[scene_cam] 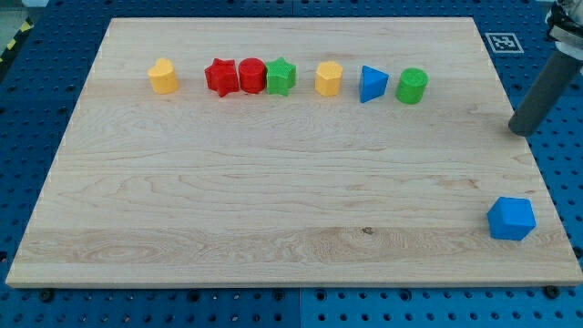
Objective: Push the green circle down a bit
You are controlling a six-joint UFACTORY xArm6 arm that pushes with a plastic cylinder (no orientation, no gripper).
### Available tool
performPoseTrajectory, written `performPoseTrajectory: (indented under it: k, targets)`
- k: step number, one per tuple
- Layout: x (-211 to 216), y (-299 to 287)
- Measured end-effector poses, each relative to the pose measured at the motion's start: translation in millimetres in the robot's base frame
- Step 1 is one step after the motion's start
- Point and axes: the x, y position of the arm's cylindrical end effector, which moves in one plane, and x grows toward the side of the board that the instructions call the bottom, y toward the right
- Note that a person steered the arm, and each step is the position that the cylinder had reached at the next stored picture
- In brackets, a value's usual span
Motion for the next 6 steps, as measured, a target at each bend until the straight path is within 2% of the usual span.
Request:
performPoseTrajectory:
  k: [1, 2, 3, 4, 6]
  targets:
    - [-59.1, -37.7]
    - [-127.0, -118.2]
    - [-132.4, -168.8]
    - [-120.3, -166.0]
    - [-48.8, -120.4]
